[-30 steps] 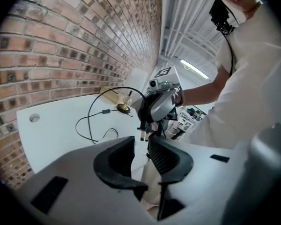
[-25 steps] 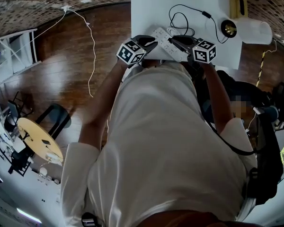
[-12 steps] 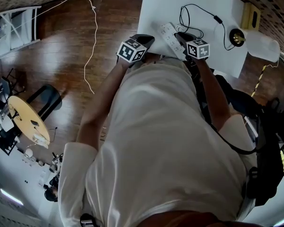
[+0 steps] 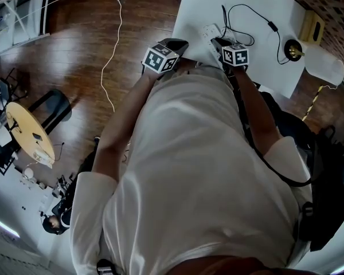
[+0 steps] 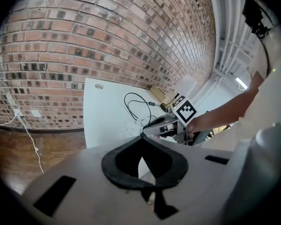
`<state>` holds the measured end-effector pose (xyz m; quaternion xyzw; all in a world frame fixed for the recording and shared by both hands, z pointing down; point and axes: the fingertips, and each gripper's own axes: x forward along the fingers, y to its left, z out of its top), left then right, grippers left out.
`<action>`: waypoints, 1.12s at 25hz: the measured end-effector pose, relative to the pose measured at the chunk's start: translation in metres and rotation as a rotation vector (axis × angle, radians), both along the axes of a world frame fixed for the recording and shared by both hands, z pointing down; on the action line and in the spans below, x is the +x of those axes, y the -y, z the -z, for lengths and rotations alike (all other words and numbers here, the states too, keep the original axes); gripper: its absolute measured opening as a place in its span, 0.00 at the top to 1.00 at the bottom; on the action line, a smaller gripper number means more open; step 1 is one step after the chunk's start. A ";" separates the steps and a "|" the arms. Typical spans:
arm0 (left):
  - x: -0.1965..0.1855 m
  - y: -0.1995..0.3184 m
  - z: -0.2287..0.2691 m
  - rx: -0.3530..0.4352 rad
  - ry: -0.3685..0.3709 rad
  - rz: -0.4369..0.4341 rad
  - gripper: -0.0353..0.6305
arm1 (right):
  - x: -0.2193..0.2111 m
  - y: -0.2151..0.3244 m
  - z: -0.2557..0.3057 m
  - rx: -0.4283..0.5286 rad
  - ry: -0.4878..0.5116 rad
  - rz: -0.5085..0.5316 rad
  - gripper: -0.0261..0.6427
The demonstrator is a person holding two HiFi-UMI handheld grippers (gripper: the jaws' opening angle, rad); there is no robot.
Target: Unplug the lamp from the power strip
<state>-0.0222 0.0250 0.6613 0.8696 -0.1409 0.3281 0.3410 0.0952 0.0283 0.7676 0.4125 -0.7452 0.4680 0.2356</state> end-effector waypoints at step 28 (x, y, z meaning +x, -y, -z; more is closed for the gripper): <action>-0.034 0.008 -0.003 0.009 0.005 -0.016 0.94 | -0.028 -0.001 0.001 0.225 -0.285 -0.006 0.89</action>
